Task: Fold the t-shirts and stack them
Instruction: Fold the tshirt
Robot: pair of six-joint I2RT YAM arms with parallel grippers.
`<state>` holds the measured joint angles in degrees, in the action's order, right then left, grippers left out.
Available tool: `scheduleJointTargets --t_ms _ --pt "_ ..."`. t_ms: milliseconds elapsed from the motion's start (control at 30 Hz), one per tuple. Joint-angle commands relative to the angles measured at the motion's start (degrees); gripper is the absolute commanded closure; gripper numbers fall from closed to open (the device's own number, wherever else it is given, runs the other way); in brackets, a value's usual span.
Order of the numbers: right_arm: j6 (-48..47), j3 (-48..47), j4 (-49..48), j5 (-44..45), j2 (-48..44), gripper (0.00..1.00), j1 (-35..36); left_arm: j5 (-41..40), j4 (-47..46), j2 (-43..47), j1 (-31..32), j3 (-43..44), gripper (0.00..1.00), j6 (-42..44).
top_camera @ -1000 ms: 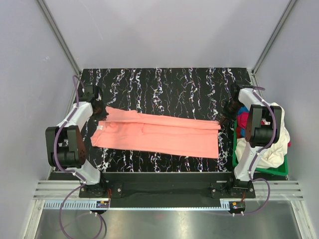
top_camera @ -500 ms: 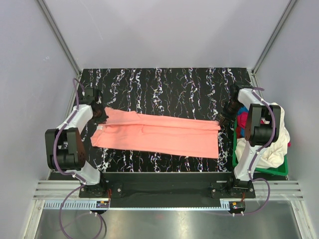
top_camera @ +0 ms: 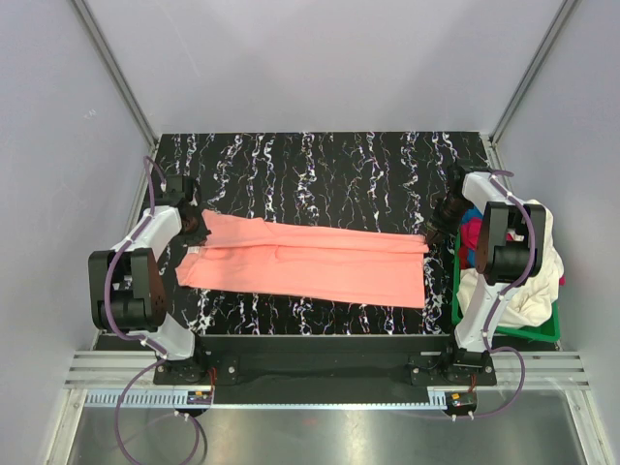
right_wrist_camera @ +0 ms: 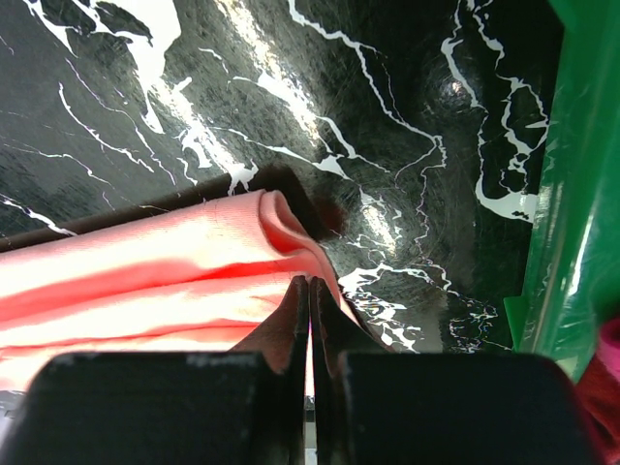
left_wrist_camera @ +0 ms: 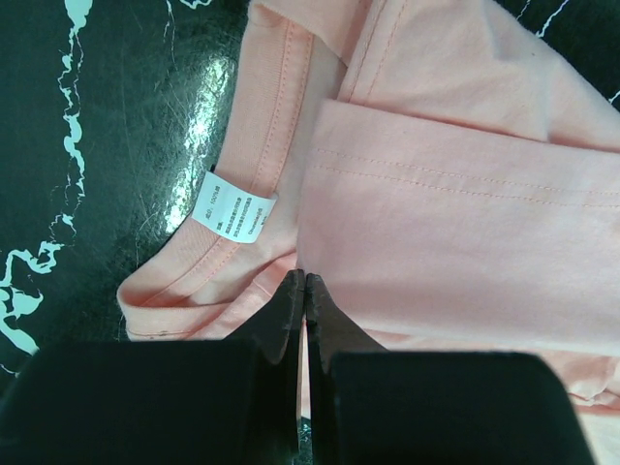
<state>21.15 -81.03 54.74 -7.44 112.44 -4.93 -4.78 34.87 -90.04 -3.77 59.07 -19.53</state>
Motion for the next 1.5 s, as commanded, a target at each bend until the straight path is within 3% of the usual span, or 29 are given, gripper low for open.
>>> scheduleJointTargets --t_ms 0,200,367,433,467,533,567,633,733,867,967,1133,1267,1467 --pt "-0.76 0.00 -0.42 2.08 -0.12 0.99 -0.17 -2.87 -1.21 0.66 -0.54 0.52 1.00 0.10" --pt "-0.76 0.88 -0.16 2.52 -0.21 0.97 -0.17 -3.31 -0.42 -2.59 -0.54 1.93 1.00 -0.68" --pt "-0.32 1.32 0.71 3.05 -1.69 0.82 -0.17 -4.10 0.90 -3.04 -0.54 2.37 0.98 -1.30" --pt "0.64 1.14 1.07 3.22 -3.19 0.73 -0.17 -4.45 1.51 -1.90 -0.54 2.54 0.85 -1.56" --pt "0.91 0.97 1.59 3.14 -4.85 0.65 -0.17 -5.84 2.04 -1.28 -0.54 2.89 0.72 -1.74" --pt "1.44 0.44 2.56 2.70 -6.70 0.61 -0.17 -6.91 4.14 1.43 -0.54 3.94 0.65 -2.00" --pt "1.27 0.18 2.91 2.61 -8.80 0.58 -0.17 -7.78 4.93 2.58 -0.45 5.08 0.56 -2.18" --pt "1.27 -0.09 3.00 2.78 -10.66 0.55 0.18 -7.18 5.56 6.71 -0.19 5.97 0.51 -2.53" --pt "0.56 -0.53 0.20 -0.46 -11.72 0.54 1.49 1.06 1.18 9.62 2.79 6.67 0.54 -2.44" --pt "2.93 -4.11 -2.97 -5.21 -5.33 0.54 4.39 17.84 -8.33 2.44 13.84 9.12 0.60 -2.18" --pt "4.86 -7.46 -2.89 -6.61 -0.93 0.56 6.23 19.02 -7.98 -7.76 20.88 16.76 0.65 -0.60" --pt "5.66 -12.21 -0.52 -6.89 4.71 0.62 8.09 18.66 -5.96 -19.11 25.39 27.48 0.67 -0.60" --pt "5.84 -10.90 -0.86 -6.88 5.07 0.71 8.27 17.97 -3.85 -23.07 27.14 29.96 0.68 -0.25" --pt "5.92 -7.47 -2.18 -7.23 5.06 0.71 8.62 15.76 -2.26 -25.54 27.15 28.83 0.68 -0.33"
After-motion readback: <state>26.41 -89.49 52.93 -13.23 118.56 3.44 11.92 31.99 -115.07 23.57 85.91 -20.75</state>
